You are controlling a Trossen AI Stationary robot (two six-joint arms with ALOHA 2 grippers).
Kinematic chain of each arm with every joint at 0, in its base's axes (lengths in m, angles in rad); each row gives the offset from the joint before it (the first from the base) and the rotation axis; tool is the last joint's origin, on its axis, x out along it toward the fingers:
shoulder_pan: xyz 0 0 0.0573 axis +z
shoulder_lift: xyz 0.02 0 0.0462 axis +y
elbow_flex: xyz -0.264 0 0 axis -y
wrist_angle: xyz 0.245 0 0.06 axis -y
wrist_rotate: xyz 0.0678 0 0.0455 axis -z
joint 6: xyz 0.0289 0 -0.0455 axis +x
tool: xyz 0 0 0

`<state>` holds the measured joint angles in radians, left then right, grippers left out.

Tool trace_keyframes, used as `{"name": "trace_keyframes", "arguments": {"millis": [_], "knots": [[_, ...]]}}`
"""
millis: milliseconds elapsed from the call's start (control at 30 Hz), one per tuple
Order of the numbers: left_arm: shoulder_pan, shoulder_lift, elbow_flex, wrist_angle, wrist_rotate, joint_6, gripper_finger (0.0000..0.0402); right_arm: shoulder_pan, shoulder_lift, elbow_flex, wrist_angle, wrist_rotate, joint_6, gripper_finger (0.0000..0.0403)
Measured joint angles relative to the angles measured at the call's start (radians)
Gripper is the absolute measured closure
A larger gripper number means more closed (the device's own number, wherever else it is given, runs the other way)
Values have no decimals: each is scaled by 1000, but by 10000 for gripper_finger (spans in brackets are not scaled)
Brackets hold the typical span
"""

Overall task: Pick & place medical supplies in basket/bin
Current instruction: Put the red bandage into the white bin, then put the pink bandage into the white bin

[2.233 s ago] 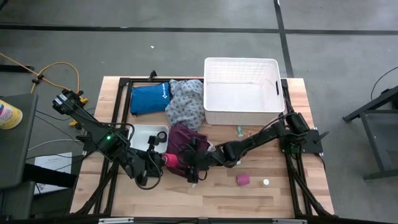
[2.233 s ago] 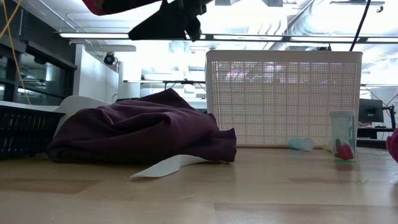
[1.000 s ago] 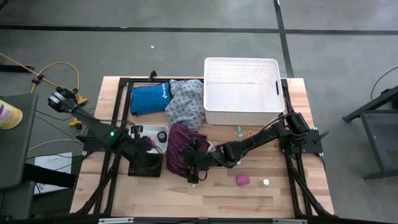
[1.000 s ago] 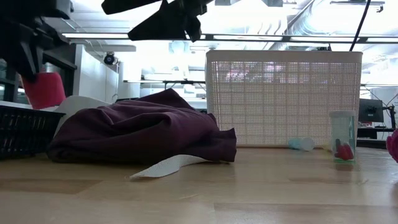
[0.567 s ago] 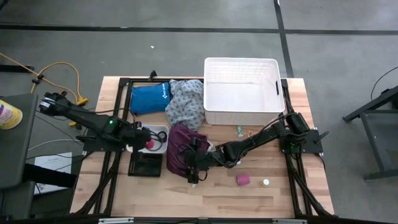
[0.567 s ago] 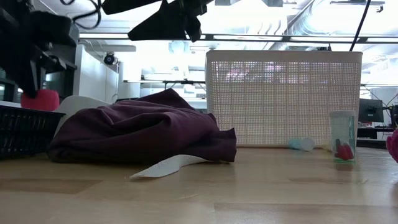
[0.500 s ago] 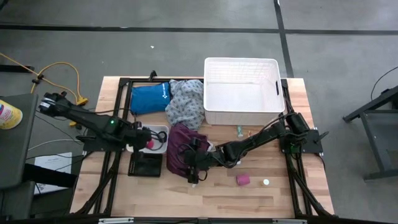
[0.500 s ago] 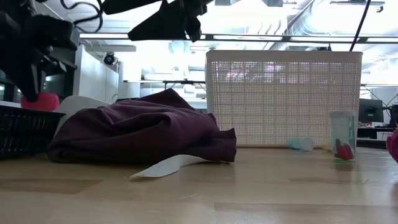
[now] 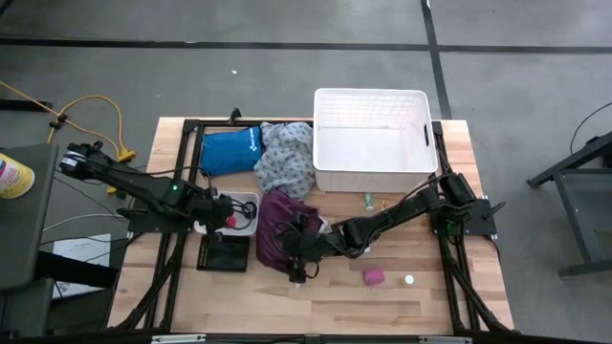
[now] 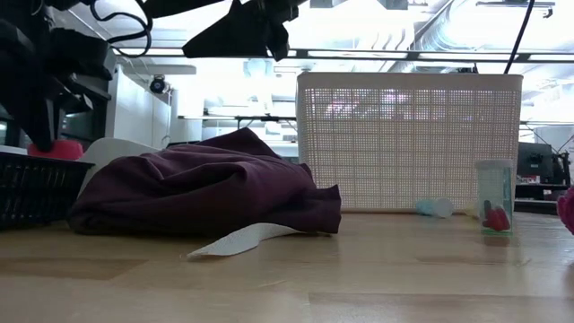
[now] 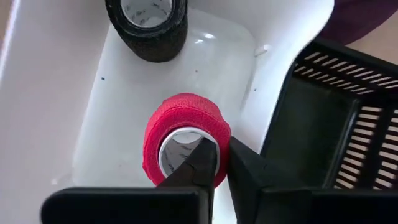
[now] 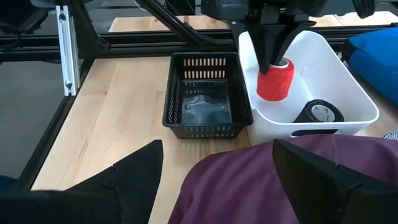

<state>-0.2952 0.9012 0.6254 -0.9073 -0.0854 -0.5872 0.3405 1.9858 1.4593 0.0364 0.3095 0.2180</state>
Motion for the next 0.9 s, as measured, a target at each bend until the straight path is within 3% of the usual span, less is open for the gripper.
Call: {"name": "trace_keyframes", "arguments": {"millis": [333,700,900], "knots": [[0,0,0,-1,2,-11,292,0,0,0,1,1,0,112],[0,0,10,-14,3,8,285,0,0,0,1,2,0,112],[0,-2,137,-12,3,101,285,-2,0,0,5,2,0,112]]}}
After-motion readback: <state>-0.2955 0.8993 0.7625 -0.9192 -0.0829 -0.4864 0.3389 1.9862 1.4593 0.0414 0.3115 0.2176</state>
